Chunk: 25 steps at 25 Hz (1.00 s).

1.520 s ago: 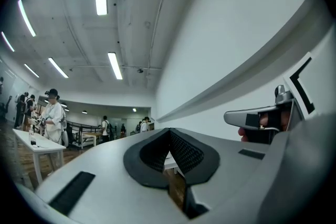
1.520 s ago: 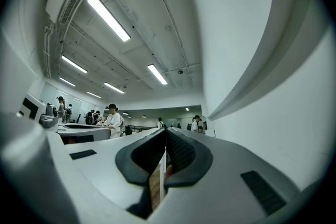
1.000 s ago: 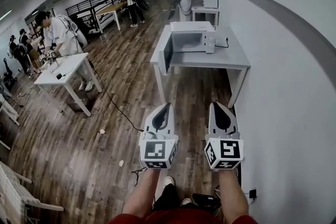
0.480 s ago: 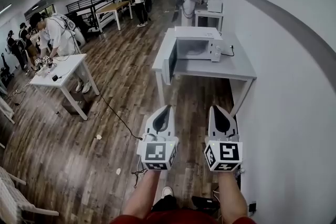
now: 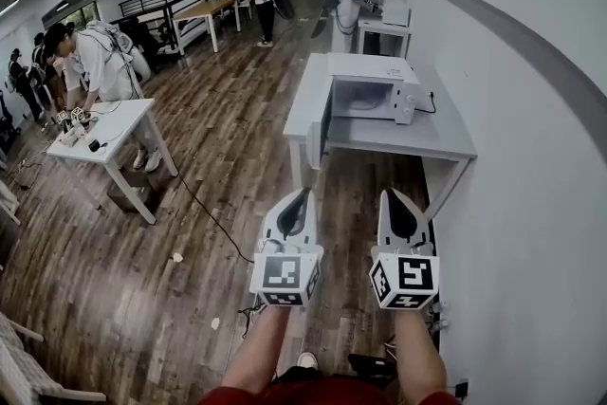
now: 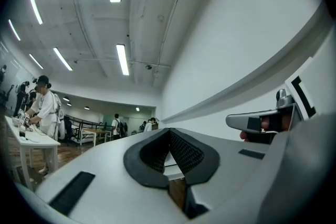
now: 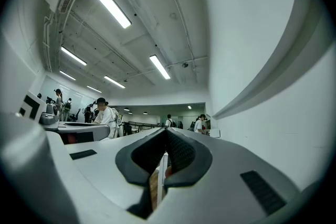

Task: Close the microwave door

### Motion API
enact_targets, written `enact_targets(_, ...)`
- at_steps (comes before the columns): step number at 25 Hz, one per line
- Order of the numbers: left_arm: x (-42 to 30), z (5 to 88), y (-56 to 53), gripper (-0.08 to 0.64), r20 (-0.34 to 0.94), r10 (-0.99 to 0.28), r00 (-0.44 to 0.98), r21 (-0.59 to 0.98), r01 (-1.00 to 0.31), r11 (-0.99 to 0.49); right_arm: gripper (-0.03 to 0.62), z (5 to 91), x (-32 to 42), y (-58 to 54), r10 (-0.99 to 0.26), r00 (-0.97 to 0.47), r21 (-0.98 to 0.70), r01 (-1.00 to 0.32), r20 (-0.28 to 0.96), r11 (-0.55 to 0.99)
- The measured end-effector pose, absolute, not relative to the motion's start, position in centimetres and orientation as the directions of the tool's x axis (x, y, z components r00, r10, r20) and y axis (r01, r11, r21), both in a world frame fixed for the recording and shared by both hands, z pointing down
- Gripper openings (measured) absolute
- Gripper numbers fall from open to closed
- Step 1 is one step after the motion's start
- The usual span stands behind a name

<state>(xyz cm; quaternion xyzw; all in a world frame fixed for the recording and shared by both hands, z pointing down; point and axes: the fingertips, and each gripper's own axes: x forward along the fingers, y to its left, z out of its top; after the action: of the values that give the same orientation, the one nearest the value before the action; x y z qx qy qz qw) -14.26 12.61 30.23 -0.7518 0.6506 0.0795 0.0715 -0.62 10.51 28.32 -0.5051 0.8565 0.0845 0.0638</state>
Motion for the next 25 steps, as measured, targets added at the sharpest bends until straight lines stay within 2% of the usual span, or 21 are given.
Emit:
enact_targets(12,-16.2,31.3,6.4,0.026,-0.199,-0.963,0.183,-0.006,-0.983,-0.186,0.026,29.2,-2.9,4.7,-0.869,-0.457,0.078,-0.889,-0.188,0.451)
enact_targets(25,-13.1,30.8,-5.9,0.026,-0.198,-0.964,0.178,-0.02,-0.984,-0.177,0.026,29.4,0.2,-7.8,-0.867,-0.46,0.051,-0.887,-0.189,0.459)
